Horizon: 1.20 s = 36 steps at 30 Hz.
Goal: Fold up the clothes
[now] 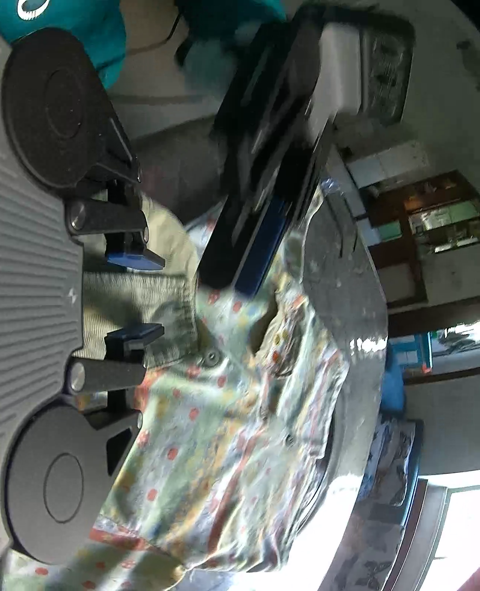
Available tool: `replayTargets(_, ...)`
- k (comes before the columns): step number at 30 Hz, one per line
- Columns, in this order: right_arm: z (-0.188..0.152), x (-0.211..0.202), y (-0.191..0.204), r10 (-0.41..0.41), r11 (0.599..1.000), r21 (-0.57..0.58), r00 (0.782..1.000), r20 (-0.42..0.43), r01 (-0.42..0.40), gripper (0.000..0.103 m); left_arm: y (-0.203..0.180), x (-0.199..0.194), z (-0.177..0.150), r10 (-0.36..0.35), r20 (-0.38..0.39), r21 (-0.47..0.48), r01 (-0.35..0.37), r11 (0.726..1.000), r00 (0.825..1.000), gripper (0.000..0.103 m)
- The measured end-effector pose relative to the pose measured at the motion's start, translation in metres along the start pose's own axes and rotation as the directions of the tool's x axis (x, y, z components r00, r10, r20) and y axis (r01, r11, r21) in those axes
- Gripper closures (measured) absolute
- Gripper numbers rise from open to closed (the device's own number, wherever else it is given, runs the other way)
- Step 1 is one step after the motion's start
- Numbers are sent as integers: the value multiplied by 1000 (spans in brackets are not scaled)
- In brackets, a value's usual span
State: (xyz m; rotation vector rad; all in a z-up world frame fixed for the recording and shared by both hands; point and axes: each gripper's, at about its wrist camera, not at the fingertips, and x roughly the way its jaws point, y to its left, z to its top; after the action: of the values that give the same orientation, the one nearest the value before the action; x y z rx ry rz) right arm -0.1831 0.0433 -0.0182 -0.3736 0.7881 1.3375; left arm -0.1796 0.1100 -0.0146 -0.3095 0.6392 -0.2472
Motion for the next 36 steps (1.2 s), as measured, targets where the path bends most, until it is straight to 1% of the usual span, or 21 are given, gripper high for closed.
replayTargets(2, 1, -7, 0, -3, 1000, -2, 1000, 14, 3, 70, 1, 14, 1, -12, -11, -17, 12, 1000, 1000, 70)
replayTargets(4, -3, -10, -8, -33, 999, 29, 999, 22, 32, 69, 3, 27, 1, -22, -27, -36, 21, 999, 999, 70)
replayTargets(7, -13, -6, -21, -60, 994, 88, 998, -9, 61, 69, 8, 44, -4, -18, -79, -56, 14, 998, 997, 70)
replayTargets(8, -17, -8, -22, -59, 993, 97, 998, -11, 60, 69, 10, 45, -6, -18, -83, -64, 13, 998, 996, 72)
replayTargets(12, -17, -26, -29, -61, 992, 116, 998, 27, 57, 67, 15, 44, -10, -21, -94, -83, 13, 996, 995, 70)
replayTargets(14, -13, -33, -39, -105, 986, 135, 993, 56, 96, 66, 12, 43, -10, -16, -99, -70, 10, 998, 995, 70)
replayTargets(16, -11, -37, -54, -172, 973, 168, 982, 76, 157, 60, 8, 42, -10, -20, -100, -54, 15, 998, 995, 69)
replayTargets(17, -10, -38, -62, -203, 964, 189, 976, 82, 185, 59, 7, 43, -10, -19, -104, -50, 14, 999, 994, 69)
replayTargets(19, -12, -36, -80, -253, 945, 236, 964, 85, 227, 59, 7, 43, -11, -16, -109, -47, 11, 999, 994, 69)
replayTargets(22, -18, -32, -102, -307, 919, 285, 948, 79, 274, 58, 7, 43, -11, -14, -114, -48, 9, 999, 993, 69)
replayTargets(24, -27, -36, -120, -342, 893, 335, 937, 67, 302, 58, 7, 43, -12, -12, -117, -46, 7, 999, 993, 69)
replayTargets(26, -33, -42, -132, -373, 873, 367, 925, 77, 321, 58, 8, 43, -13, -12, -120, -46, 6, 999, 993, 69)
replayTargets(29, -42, -55, -148, -427, 837, 411, 901, 78, 361, 56, 9, 43, -12, -14, -121, -48, 8, 999, 993, 69)
replayTargets(36, -68, -86, -189, -557, 739, 493, 828, 63, 459, 52, 9, 44, -12, -15, -127, -49, 9, 999, 992, 68)
